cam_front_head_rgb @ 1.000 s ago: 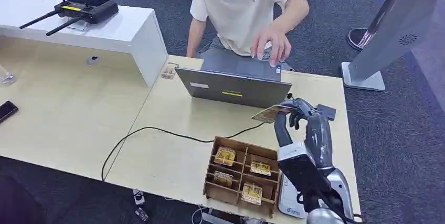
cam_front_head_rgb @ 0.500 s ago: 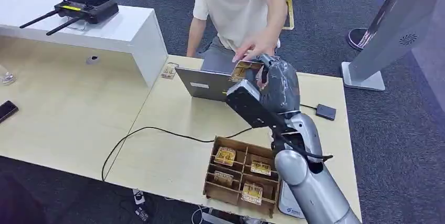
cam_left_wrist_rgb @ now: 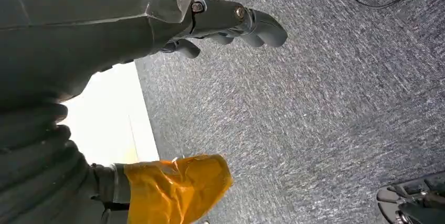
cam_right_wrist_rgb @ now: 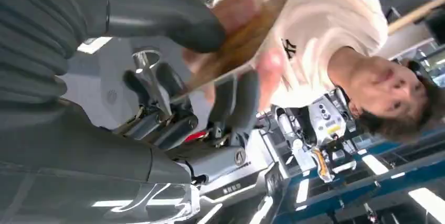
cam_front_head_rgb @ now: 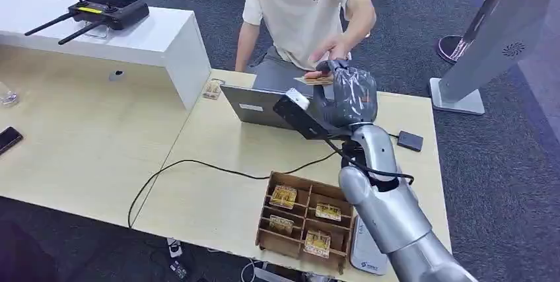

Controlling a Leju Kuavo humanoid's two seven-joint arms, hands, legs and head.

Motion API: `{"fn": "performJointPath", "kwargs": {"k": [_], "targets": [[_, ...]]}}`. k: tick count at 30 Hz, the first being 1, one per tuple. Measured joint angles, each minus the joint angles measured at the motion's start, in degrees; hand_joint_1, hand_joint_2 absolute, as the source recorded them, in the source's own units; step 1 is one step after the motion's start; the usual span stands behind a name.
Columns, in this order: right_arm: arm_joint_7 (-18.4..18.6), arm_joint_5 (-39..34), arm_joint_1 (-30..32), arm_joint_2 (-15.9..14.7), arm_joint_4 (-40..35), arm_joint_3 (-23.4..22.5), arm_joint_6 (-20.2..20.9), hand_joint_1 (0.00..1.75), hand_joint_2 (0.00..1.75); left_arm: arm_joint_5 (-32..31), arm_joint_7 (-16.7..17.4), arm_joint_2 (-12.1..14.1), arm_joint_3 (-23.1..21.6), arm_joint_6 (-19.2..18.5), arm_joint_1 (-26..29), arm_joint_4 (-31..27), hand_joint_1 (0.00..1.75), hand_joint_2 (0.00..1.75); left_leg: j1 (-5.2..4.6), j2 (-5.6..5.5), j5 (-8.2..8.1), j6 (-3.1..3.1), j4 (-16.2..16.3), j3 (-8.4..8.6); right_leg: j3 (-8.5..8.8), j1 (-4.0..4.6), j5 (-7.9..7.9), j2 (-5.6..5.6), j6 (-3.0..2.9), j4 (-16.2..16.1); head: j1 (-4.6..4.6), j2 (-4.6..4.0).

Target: Pass the card to the sensor for recognition and then transmit it.

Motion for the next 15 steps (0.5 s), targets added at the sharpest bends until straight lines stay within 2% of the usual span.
{"fn": "performJointPath", "kwargs": {"k": [6, 10, 15], "targets": [[0.3, 0.8, 0.7, 0.0, 3.2, -0.1, -0.3, 0.0, 1.75, 0.7, 0.2, 0.0, -0.9, 0.0, 0.0, 0.0, 0.0, 1.75, 0.0, 0.0, 0.0, 0.0, 0.0, -0.01, -0.04, 0.0, 0.0, 0.01, 0.0, 0.0, -0.02, 0.0], [-2.8, -2.9, 2.4, 0.0, 2.5, -1.2, -1.1, 0.0, 1.75, 1.5, 0.2, 0.0, -0.9, 0.3, 0.2, 0.0, 0.0, 1.75, 0.0, 0.0, 0.0, 0.0, 0.0, -0.03, -0.04, 0.0, -0.01, 0.0, 0.0, 0.0, -0.02, 0.0], [-7.1, -9.6, 7.1, 0.0, -4.3, -3.1, -2.4, 0.0, 1.75, 3.0, -0.5, 0.0, -0.9, 1.1, 0.8, 0.0, 0.0, 1.75, 0.01, 0.0, -0.02, 0.0, 0.0, -0.06, -0.08, 0.0, -0.02, 0.0, 0.0, 0.0, 0.0, 0.0]]}}
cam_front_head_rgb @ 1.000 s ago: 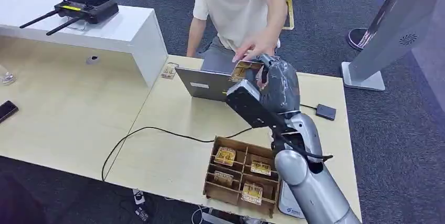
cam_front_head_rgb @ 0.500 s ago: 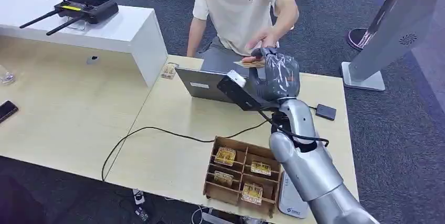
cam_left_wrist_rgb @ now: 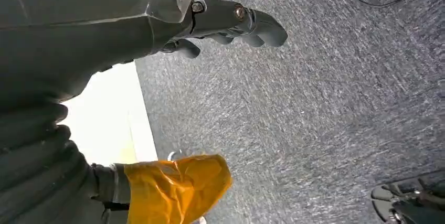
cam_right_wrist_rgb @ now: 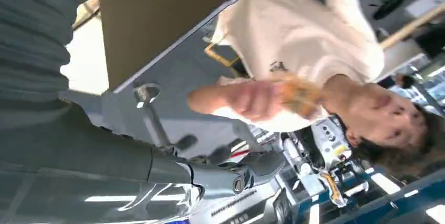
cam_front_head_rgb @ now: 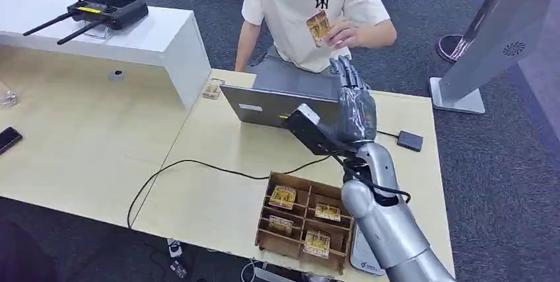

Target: Pass the card to the sensor for recognition and then transmit it.

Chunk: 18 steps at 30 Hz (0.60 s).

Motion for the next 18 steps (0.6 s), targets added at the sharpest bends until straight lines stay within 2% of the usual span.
{"fn": "performJointPath", "kwargs": {"k": [6, 14, 15, 16, 18], "targets": [[-7.1, -10.7, 9.1, 0.0, -13.9, -1.0, -1.7, 0.0, 1.75, 2.6, -1.2, 0.0, 0.5, 1.4, 1.7, 0.0, 0.0, 1.75, 0.0, 0.01, -0.03, -0.01, 0.0, -0.03, -0.05, 0.0, -0.02, 0.01, 0.01, 0.0, -0.02, 0.0], [-12.3, -14.8, 23.4, -1.4, -31.6, -0.5, -4.0, 0.02, 1.75, 5.2, -1.7, 0.0, 2.9, 1.9, 3.0, 0.0, 0.0, 1.75, 0.0, 0.01, -0.09, 0.01, 0.0, -0.09, -0.1, 0.0, -0.05, -0.01, 0.02, 0.0, -0.02, 0.0], [-13.0, -15.2, 25.0, -2.1, -33.2, -0.1, -4.2, 0.42, 1.75, 5.5, -1.7, 0.0, 3.1, 1.9, 3.1, 0.0, 0.0, 1.75, -0.01, 0.01, -0.09, 0.02, 0.0, -0.09, -0.1, 0.0, -0.05, -0.01, 0.02, 0.0, -0.02, 0.0], [-13.6, -15.7, 26.4, -2.8, -34.3, 0.2, -4.5, 1.73, 1.75, 5.8, -1.7, 0.0, 3.3, 1.9, 3.2, 0.0, 0.0, 1.75, -0.01, 0.01, -0.1, 0.02, 0.0, -0.09, -0.09, 0.0, -0.05, -0.01, 0.02, 0.0, 0.0, 0.0], [-14.6, -16.6, 29.1, -4.1, -35.7, 0.5, -4.8, 1.75, 1.75, 6.3, -1.7, -0.1, 3.9, 2.1, 3.4, 0.0, 0.0, 1.75, -0.01, 0.01, -0.1, 0.02, 0.0, -0.09, -0.1, 0.0, -0.05, -0.01, 0.02, 0.0, -0.02, 0.0]]}}
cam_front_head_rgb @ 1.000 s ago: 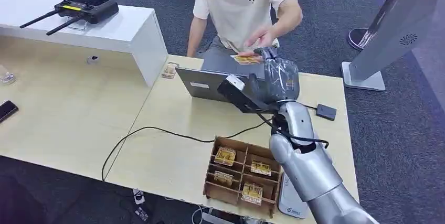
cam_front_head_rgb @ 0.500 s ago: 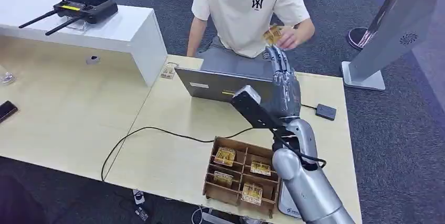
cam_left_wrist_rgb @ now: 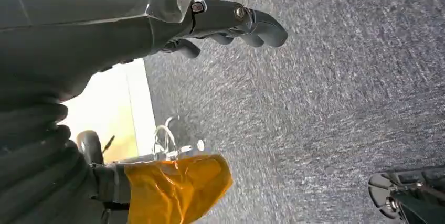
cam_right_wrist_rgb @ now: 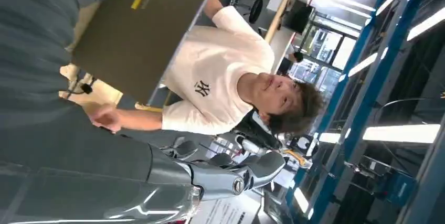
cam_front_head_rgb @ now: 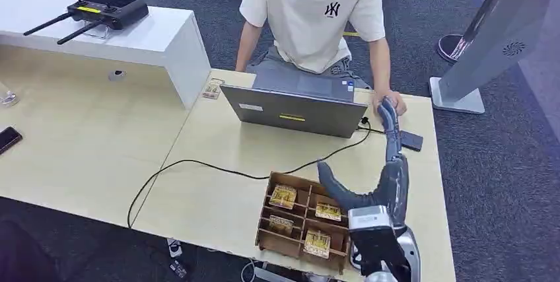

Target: Pass the card to the sensor for recognition and then transmit it.

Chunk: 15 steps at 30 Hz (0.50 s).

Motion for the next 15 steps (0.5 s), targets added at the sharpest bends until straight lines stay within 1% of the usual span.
{"fn": "performJointPath", "kwargs": {"k": [3, 6, 9, 11, 15], "targets": [[-1.5, -0.5, 4.5, -2.2, -1.5, 0.5, -0.9, 1.75, 1.75, 0.8, 0.0, -0.1, 0.8, 0.2, 0.3, 0.0, 0.0, 1.75, 0.0, -0.01, -0.01, 0.02, 0.0, -0.01, 0.01, 0.0, 0.0, -0.01, 0.0, 0.0, 0.02, 0.0], [-1.7, -0.9, 7.6, -4.1, -1.9, 1.6, -1.3, 1.75, 1.75, 1.1, 0.0, -0.3, 1.7, 0.3, 0.3, 0.0, 0.0, 1.75, 0.0, 0.01, -0.02, 0.02, 0.0, -0.02, 0.0, 0.0, 0.0, 0.0, 0.0, 0.0, 0.0, 0.0], [-0.9, -1.7, 9.6, -6.2, -1.6, 3.1, -1.9, 1.75, 1.75, 1.5, 0.2, -0.5, 2.2, 0.6, 0.3, 0.0, 0.0, 1.75, 0.01, 0.0, -0.02, 0.02, 0.0, -0.03, 0.0, 0.0, -0.01, -0.01, 0.01, 0.0, 0.02, 0.0], [-0.3, -1.4, 10.2, -6.8, -1.1, 4.0, -2.2, 1.75, 1.75, 1.6, 0.3, -0.5, 2.5, 0.7, 0.3, 0.0, 0.0, 1.75, 0.01, 0.01, -0.02, 0.02, 0.0, -0.03, 0.0, 0.0, -0.01, 0.0, 0.01, 0.0, 0.0, 0.0], [1.6, 3.1, 10.3, -7.9, 1.0, 6.1, -4.7, 1.75, 1.75, 1.5, 0.6, -0.5, 3.0, 0.7, 0.3, 0.0, 0.0, 1.75, 0.01, 0.01, -0.01, 0.02, 0.0, -0.02, 0.0, 0.0, -0.01, 0.0, 0.0, 0.0, 0.0, 0.0]]}}
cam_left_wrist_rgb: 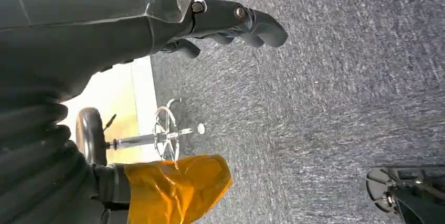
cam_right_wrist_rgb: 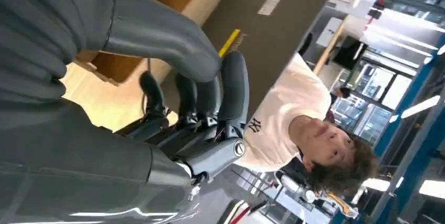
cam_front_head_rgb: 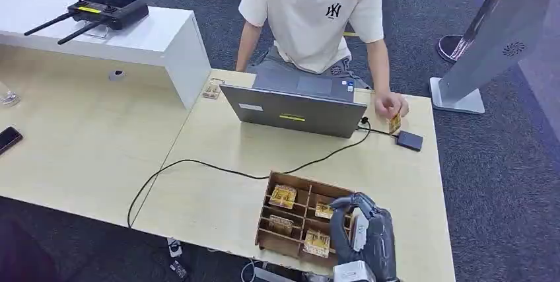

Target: Pass the card to the sensor for recognition and then transmit it.

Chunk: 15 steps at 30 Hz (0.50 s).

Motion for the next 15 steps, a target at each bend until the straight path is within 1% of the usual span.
{"fn": "performJointPath", "kwargs": {"k": [3, 5, 8, 14, 15], "targets": [[1.6, 5.3, -0.3, -0.5, 1.9, 1.5, -2.0, 1.75, 1.75, -0.2, 0.0, 0.0, 0.1, 0.0, 0.0, 0.0, 0.0, 1.75, 0.0, 0.0, 0.0, 0.0, 0.0, 0.0, 0.0, 0.0, 0.0, 0.0, 0.0, 0.0, 0.0, 0.0], [3.0, 8.9, -0.8, -0.8, 3.3, 2.5, -3.4, 1.64, 1.75, -0.3, 0.0, 0.0, 0.1, 0.0, -0.1, 0.0, 0.0, 1.75, 0.0, 0.01, 0.0, 0.0, 0.0, 0.0, 0.0, 0.0, 0.0, 0.0, 0.0, 0.0, 0.02, 0.0], [5.0, 15.0, -1.8, -1.2, 5.8, 4.1, -5.1, 1.62, 1.75, -0.7, 0.0, 0.0, 0.1, 0.0, -0.1, 0.0, 0.0, 1.75, 0.0, 0.0, 0.0, 0.0, 0.0, 0.0, 0.0, 0.0, 0.0, 0.0, 0.0, 0.0, 0.02, 0.0], [8.0, 20.1, -3.4, -1.7, 9.3, 5.6, -6.6, 1.55, 1.75, -0.9, 0.0, 0.0, 0.1, 0.0, -0.1, 0.0, 0.0, 1.75, -0.01, 0.0, 0.0, 0.0, 0.0, 0.0, 0.0, 0.0, 0.0, 0.01, 0.0, 0.0, 0.0, 0.0], [8.5, 20.6, -3.5, -1.9, 9.6, 5.7, -6.8, 1.5, 1.75, -0.9, 0.0, 0.0, 0.1, 0.0, -0.1, 0.0, 0.0, 1.75, -0.01, 0.0, 0.0, 0.0, 0.0, 0.0, 0.0, 0.0, 0.0, 0.0, 0.0, 0.0, 0.0, 0.0]]}}
